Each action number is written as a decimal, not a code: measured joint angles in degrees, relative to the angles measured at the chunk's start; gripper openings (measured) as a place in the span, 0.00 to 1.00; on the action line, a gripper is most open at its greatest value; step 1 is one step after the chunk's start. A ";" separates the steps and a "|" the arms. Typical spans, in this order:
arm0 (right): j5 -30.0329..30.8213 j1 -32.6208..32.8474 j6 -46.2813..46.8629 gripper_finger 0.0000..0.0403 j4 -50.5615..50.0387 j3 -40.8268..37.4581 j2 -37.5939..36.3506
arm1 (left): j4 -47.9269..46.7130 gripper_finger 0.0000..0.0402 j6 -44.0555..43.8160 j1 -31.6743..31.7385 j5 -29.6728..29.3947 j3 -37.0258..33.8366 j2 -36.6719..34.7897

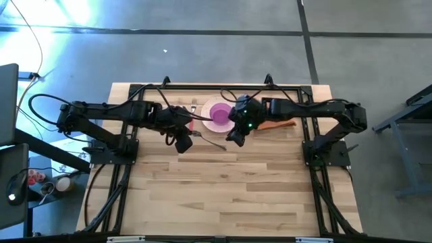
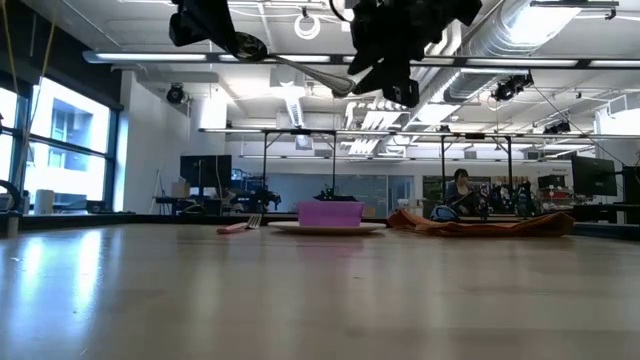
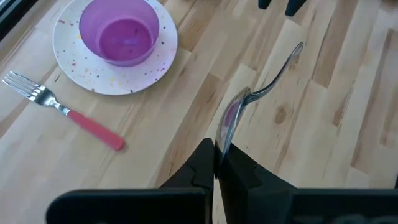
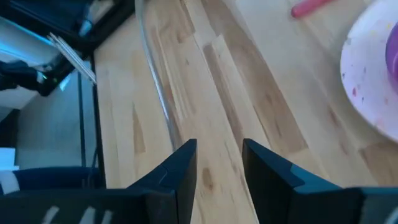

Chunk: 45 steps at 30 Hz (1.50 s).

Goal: Set table place
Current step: Put the silver spoon into the purple bowl

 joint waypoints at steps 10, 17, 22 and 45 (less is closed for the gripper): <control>-0.09 2.80 1.52 0.30 1.92 -0.02 1.42 | 0.01 0.00 0.00 0.02 0.14 -0.02 0.00; 1.42 4.51 0.85 0.30 3.60 0.00 3.34 | 0.83 0.00 -0.28 0.02 0.11 -0.02 0.00; 1.44 4.68 0.64 0.30 4.38 0.00 5.53 | 0.81 0.00 -0.48 0.02 -0.02 -0.04 0.02; 10.54 4.79 -2.41 0.00 -15.49 8.91 5.71 | 3.31 0.29 7.35 0.00 -1.00 3.60 0.09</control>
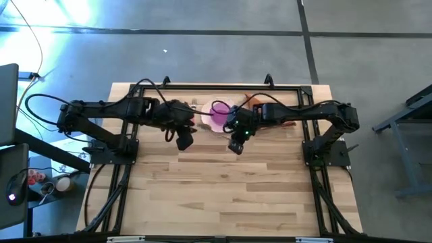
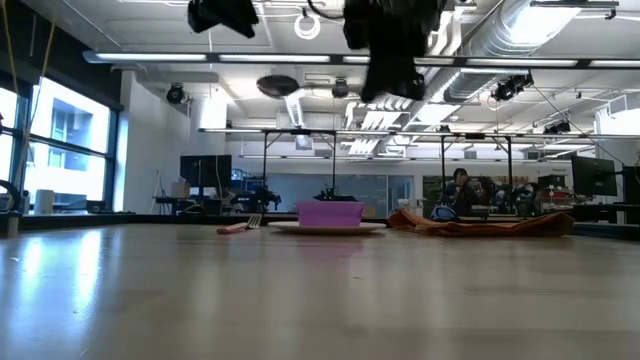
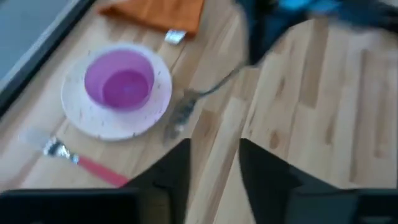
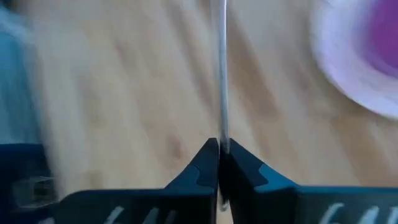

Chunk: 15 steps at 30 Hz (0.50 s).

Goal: Set table place
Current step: Put the silver spoon into the purple bowl

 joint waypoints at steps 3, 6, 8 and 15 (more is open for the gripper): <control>3.62 -1.51 -0.11 0.00 -6.59 -0.10 0.08 | -0.98 0.42 2.23 -0.02 -0.90 3.08 -0.09; 2.79 -4.43 0.04 0.00 -12.07 -0.10 0.08 | -3.55 0.53 3.30 -0.01 -6.38 5.45 -0.10; -0.68 -7.09 -0.34 0.00 -13.97 0.19 0.08 | -5.36 0.58 3.40 0.09 -8.64 5.77 -0.17; -8.72 -18.08 -2.97 0.00 -16.15 0.38 1.31 | -6.85 0.60 3.32 2.00 -8.54 3.13 -0.20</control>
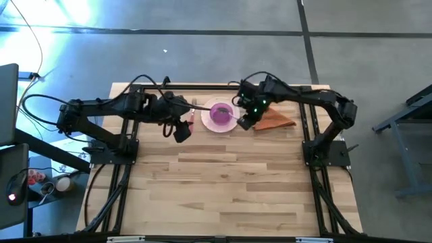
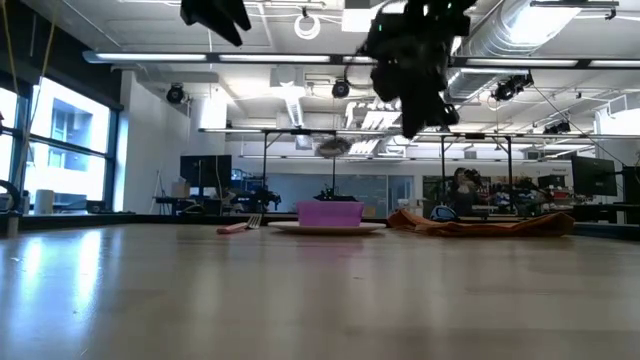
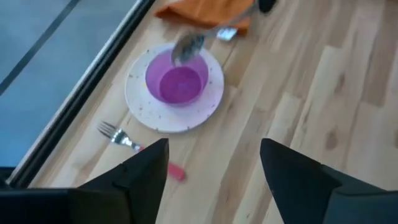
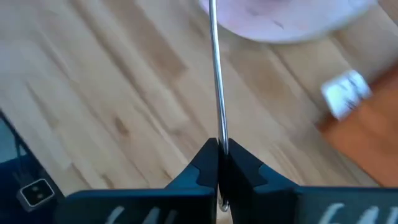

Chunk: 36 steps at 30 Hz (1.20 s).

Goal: Set table place
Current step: Put the silver spoon into the purple bowl

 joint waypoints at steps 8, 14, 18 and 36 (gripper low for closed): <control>0.11 -6.33 -8.31 0.00 -9.96 6.36 12.53 | 2.54 0.56 1.17 4.36 3.89 -5.01 -0.26; 0.01 -6.51 -11.70 0.00 -11.01 20.20 22.09 | 2.80 0.57 2.82 5.76 4.66 -4.99 -0.63; 0.02 -6.45 -13.57 0.00 -19.35 29.52 29.03 | 2.60 0.57 3.28 6.31 5.32 -4.90 -1.12; 2.78 -5.87 -15.14 0.00 -29.46 40.02 33.35 | 3.14 0.57 4.94 6.24 6.85 -4.92 -1.35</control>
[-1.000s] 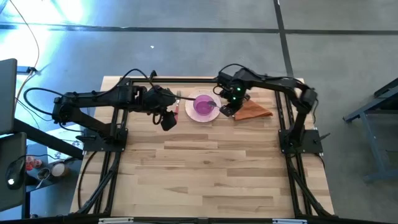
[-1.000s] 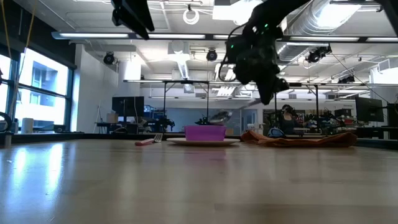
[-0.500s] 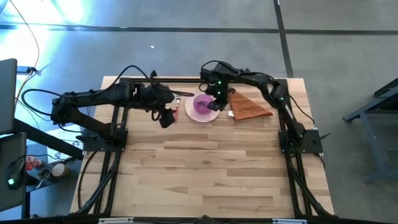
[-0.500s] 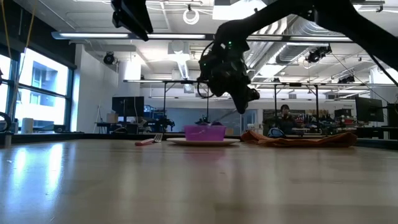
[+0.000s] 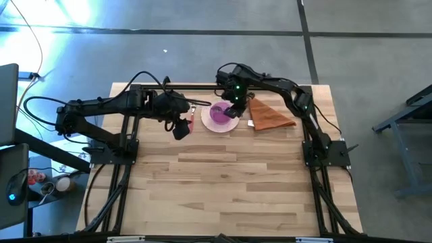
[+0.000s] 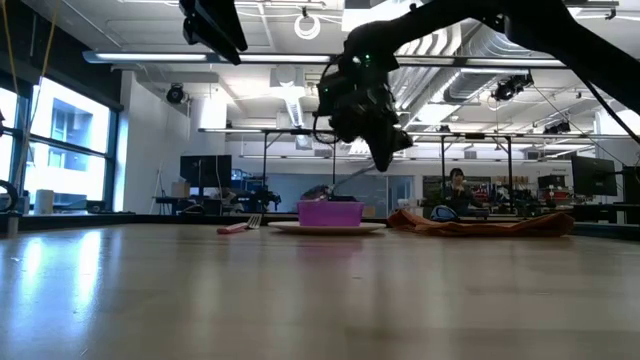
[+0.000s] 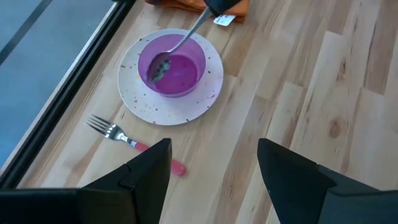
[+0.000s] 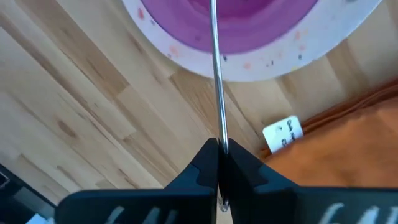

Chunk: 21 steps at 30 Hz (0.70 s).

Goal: Set table place
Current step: Put the silver spoon into the purple bowl

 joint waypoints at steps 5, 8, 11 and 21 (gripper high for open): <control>0.58 0.08 -0.18 0.00 -0.02 -3.78 0.04 | -0.04 0.57 -0.02 0.02 0.54 0.00 0.00; 1.37 -0.12 -0.26 0.00 -0.03 -5.26 0.07 | -0.04 0.57 0.01 0.02 0.60 0.00 0.00; 1.56 -0.26 -0.50 0.00 0.28 -5.89 0.07 | -0.03 0.57 0.20 0.02 0.60 0.00 0.00; 1.80 -0.29 -2.06 0.02 1.98 -5.95 0.07 | 0.03 0.57 0.17 0.02 0.61 0.00 0.00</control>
